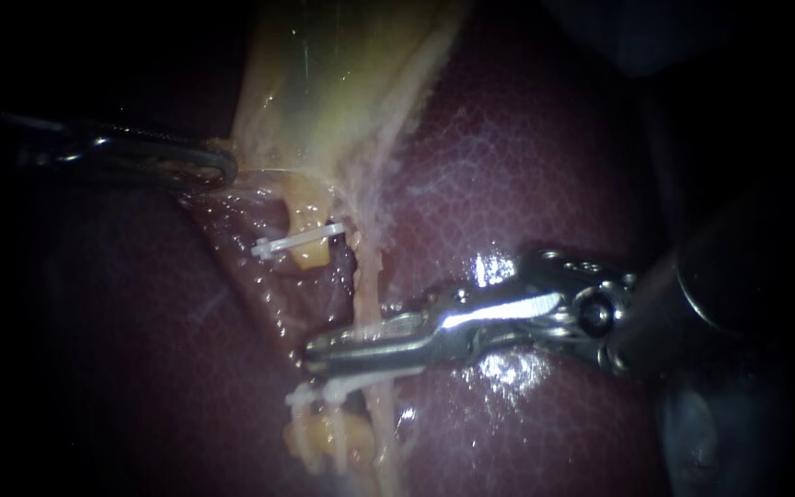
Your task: Clipping second clip right tube
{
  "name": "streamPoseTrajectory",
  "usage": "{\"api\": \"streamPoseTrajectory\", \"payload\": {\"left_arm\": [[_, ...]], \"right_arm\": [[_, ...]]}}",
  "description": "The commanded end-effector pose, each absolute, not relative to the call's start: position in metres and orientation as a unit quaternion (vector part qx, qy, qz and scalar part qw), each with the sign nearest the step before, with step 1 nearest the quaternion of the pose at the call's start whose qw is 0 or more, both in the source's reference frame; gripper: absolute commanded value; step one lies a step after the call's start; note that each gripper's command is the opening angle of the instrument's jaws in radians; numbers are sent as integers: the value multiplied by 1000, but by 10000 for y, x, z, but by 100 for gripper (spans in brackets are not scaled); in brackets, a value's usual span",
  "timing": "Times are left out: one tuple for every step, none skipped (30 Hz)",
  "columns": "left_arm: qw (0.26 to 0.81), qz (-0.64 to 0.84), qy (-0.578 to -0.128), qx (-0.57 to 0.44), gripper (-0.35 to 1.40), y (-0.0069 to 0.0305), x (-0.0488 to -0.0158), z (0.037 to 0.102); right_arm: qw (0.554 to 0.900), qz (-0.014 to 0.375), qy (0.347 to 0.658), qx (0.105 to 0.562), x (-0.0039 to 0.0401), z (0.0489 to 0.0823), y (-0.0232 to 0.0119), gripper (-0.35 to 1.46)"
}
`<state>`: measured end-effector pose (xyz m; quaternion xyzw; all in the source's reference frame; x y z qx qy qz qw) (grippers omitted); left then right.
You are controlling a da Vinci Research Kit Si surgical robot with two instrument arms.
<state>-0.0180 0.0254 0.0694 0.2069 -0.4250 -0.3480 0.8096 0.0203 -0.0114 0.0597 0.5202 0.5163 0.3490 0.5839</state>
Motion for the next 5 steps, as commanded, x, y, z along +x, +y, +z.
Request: {"api": "streamPoseTrajectory", "payload": {"left_arm": [[810,-348,-425,207,-35,254,-179,694],[810,-348,-425,207,-35,254,-179,694],[810,-348,-425,207,-35,254,-179,694],[810,-348,-425,207,-35,254,-179,694],[810,-348,-425,207,-35,254,-179,694]], "right_arm": [[584,349,516,520,202,599,-115,-35],[584,348,516,521,202,599,-115,-35],[584,348,516,521,202,599,-115,-35],[584,347,516,522,202,599,-115,-35],[584,347,516,522,202,599,-115,-35]]}}
